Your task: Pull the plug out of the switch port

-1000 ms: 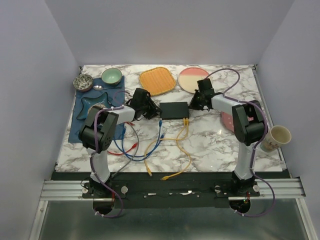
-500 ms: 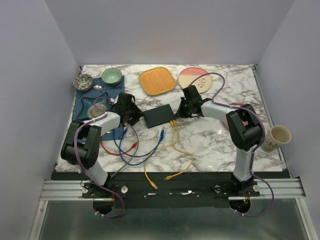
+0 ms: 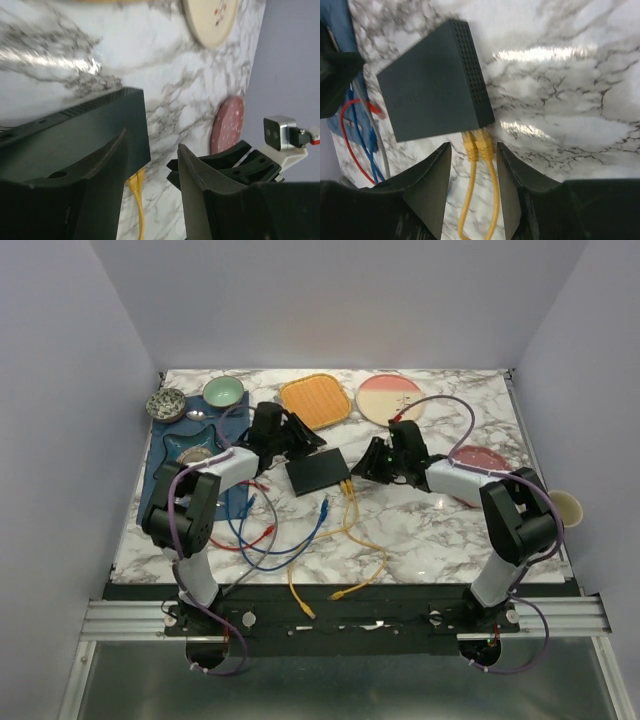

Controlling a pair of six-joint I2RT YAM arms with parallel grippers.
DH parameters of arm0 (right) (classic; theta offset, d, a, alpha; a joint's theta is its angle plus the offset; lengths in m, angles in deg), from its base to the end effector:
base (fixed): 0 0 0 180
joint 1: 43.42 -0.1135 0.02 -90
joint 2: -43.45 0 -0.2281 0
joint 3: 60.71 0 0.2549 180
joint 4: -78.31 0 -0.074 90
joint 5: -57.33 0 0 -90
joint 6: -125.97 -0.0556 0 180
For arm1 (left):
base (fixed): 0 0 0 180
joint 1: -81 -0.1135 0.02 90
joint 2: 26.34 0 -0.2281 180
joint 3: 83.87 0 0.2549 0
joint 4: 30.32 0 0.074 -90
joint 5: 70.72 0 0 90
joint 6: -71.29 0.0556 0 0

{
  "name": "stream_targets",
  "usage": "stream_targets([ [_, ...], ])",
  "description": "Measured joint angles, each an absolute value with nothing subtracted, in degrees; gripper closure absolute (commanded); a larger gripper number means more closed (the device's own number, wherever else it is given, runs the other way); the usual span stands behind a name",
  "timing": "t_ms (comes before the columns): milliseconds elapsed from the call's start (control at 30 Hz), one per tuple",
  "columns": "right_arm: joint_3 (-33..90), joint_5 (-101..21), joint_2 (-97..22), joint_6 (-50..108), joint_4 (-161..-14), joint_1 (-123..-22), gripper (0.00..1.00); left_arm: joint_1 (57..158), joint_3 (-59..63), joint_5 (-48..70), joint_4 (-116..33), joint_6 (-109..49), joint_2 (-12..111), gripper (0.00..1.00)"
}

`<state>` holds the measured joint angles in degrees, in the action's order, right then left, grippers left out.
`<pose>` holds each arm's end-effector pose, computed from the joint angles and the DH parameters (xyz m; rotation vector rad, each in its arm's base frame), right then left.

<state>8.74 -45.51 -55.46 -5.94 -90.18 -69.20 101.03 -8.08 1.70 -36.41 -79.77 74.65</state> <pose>0.3315 0.1738 0.1294 0.2163 2.4107 0.8398 0.3725 -0.1537 0.1629 -0.6208 2.2317 -1.1149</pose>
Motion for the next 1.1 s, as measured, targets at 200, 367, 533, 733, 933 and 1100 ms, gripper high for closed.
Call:
stream_targets([
  [200,1.24,-54.95,-58.17,-9.59,-98.97,-66.84,0.50,104.96,-10.15,-8.42,-31.58,-82.57,83.96,0.53],
  [367,0.04,-59.41,-60.44,-12.59,-105.44,-64.31,0.51,105.05,-10.33,-9.47,-30.14,-82.85,84.00,0.53],
  [533,0.04,-63.78,-64.62,-15.67,-111.73,-63.59,0.52,104.31,-10.33,-9.73,-30.11,-83.55,85.01,0.53],
  [733,0.08,-67.50,-66.96,-17.33,-115.84,-63.43,0.54,103.41,-10.31,-9.95,-29.85,-84.23,85.14,0.53],
  [933,0.19,-68.35,-67.70,-17.51,-116.50,-63.43,0.58,103.08,-10.31,-10.04,-29.81,-84.67,85.27,0.53],
  [1100,0.65,-68.35,-68.18,-17.22,-116.32,-63.43,0.59,103.08,-10.31,-10.12,-29.63,-84.80,85.34,0.53],
])
